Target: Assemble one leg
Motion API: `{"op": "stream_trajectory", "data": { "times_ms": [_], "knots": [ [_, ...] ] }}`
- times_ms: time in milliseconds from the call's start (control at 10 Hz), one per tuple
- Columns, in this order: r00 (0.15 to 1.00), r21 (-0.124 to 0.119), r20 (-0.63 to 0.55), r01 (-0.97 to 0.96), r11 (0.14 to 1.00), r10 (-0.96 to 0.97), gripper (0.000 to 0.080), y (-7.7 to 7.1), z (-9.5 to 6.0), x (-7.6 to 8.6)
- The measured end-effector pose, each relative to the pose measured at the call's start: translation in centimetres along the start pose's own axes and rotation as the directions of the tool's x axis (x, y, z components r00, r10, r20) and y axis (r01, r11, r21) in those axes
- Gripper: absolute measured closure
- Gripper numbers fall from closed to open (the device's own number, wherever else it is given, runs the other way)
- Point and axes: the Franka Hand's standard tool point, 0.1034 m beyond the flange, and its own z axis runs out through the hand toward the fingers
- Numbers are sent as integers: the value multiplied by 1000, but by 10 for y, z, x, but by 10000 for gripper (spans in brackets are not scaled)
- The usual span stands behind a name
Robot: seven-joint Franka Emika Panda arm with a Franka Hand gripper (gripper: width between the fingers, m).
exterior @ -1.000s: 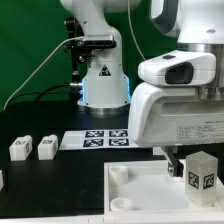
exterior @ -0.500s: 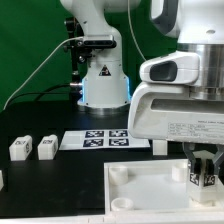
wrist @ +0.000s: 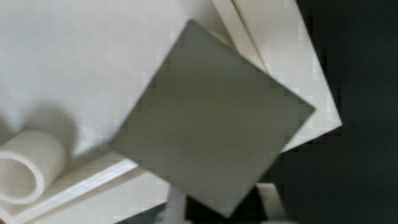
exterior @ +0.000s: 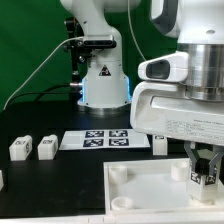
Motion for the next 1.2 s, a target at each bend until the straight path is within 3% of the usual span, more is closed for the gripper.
{"op": "stream_trajectory", "data": {
  "times_ms": [200, 300, 400, 600, 700, 800, 900, 1000, 1200],
  "knots": [
    [1000, 0, 0, 0, 1000, 0, 797, 0, 0, 0],
    [1000, 0, 0, 0, 1000, 0, 706, 0, 0, 0],
    [1000, 0, 0, 0, 1000, 0, 706, 0, 0, 0],
    [1000, 0, 1, 19, 1000, -19, 389, 0, 0, 0],
    [989, -2, 13, 148, 989, -148, 389, 1, -3, -1],
    [986, 10, 9, 169, 986, -169, 209, -5, -8, -6],
    [980, 24, -7, 199, 980, -199, 168, -9, -10, -15],
    [930, 25, -20, 368, 929, -368, 168, -6, -8, -24],
    [866, 22, -22, 499, 866, -499, 151, 0, 0, -32]
  ]
}}
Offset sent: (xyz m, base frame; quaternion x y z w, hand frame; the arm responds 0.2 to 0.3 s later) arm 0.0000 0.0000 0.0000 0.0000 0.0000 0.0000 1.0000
